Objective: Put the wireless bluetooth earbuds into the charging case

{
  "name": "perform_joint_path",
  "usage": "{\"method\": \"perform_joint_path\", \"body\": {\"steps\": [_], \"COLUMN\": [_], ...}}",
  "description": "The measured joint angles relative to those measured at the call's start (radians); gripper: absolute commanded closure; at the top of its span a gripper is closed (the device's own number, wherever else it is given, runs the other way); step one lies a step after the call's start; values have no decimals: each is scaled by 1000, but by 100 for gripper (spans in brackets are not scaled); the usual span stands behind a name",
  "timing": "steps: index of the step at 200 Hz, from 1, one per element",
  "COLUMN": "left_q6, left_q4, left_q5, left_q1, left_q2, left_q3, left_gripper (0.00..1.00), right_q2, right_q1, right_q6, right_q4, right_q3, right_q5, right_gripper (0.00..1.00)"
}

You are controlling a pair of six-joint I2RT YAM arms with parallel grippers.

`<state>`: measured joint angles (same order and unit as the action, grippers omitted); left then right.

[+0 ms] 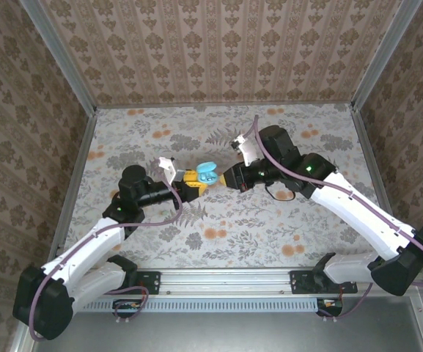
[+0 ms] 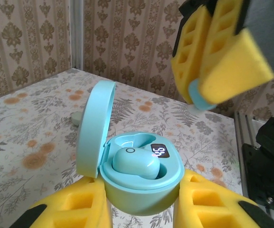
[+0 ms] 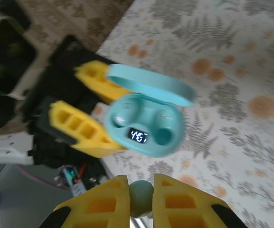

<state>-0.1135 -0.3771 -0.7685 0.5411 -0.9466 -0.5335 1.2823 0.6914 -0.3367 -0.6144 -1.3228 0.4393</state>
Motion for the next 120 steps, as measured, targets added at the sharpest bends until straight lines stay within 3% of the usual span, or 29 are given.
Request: {"method": "perform_joint_path", "body": {"steps": [120], "left_q6": [-34], "left_q4": [-21], "left_q5": [-72], "left_q1": [4], "left_q2": [1], "left_q3": [-5], "left_gripper": [90], "right_q2": [24], "right_q1": [26], "right_q6": [39], "right_q4": [103], "right_q3": [-8], "right_q5": [40], "right_gripper": [87]}}
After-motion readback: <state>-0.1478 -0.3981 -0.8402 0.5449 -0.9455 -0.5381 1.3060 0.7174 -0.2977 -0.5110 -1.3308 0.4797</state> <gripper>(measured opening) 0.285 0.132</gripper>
